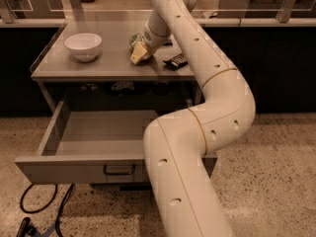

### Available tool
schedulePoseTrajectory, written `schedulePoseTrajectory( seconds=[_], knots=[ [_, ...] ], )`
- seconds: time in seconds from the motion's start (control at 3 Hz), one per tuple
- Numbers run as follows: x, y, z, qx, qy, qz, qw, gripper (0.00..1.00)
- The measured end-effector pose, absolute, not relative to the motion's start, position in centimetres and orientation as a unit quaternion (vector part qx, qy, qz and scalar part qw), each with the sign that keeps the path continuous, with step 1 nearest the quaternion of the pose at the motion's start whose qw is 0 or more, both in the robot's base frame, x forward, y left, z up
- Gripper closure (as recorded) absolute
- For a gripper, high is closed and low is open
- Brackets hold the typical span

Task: Place green can into top drawer

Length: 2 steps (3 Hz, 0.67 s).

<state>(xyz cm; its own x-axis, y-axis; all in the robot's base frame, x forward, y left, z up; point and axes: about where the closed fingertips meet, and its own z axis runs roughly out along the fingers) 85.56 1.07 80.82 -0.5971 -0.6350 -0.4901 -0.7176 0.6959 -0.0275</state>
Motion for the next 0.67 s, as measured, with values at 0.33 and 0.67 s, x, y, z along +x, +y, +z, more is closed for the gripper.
schedulePoseTrajectory(
  seconds=[0.33,0.67],
  knots=[
    [85.56,1.07,81.71,-0.380,0.889,0.087,0.239,0.88],
    [84.94,1.20,82.34,-0.380,0.889,0.086,0.239,1.00]
  ],
)
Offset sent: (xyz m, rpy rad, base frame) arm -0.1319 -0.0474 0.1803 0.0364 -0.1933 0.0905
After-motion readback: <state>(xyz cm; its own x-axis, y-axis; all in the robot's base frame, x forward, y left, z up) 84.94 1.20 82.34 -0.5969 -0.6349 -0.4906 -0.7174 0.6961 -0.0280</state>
